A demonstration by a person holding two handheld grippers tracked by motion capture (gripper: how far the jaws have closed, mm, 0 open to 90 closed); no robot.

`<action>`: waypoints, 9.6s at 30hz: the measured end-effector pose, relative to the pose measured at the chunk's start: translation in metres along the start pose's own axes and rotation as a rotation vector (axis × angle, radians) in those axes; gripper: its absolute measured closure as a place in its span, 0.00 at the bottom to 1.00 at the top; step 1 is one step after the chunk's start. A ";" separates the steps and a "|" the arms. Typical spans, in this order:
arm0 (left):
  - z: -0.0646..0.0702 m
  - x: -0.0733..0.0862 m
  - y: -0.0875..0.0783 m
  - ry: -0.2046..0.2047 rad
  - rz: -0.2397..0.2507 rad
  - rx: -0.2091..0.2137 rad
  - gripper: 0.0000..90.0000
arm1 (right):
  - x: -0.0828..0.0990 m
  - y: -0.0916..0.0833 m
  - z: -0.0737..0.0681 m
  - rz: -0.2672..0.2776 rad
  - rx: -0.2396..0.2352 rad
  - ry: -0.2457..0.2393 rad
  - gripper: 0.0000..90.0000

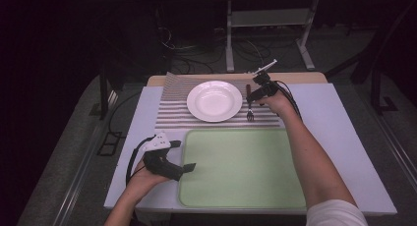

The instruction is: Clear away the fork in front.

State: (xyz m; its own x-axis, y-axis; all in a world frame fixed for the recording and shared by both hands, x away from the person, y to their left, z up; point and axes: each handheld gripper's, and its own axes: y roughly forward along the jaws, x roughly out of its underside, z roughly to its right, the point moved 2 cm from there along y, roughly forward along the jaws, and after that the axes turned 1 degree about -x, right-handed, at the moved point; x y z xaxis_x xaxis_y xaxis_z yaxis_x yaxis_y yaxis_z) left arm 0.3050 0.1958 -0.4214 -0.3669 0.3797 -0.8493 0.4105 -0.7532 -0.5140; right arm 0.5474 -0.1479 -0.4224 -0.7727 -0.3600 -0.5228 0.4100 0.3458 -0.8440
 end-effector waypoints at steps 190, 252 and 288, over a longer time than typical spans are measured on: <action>0.027 -0.110 0.061 -0.088 0.168 0.189 0.89 | 0.161 -0.108 -0.110 0.378 -0.324 -0.327 0.01; 0.005 -0.042 -0.036 -0.089 0.066 0.200 0.88 | 0.267 -0.125 -0.022 0.382 -0.153 -0.175 0.01; -0.010 -0.054 0.048 -0.120 -0.038 0.134 0.85 | 0.269 -0.123 -0.021 0.375 -0.144 -0.163 0.01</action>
State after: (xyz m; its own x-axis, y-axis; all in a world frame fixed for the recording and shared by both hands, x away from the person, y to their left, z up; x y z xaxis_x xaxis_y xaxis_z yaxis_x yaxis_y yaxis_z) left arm 0.3530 0.1451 -0.4013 -0.4800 0.3486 -0.8050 0.2827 -0.8072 -0.5182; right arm 0.2793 -0.2689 -0.4568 -0.4914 -0.3144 -0.8122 0.5675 0.5919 -0.5724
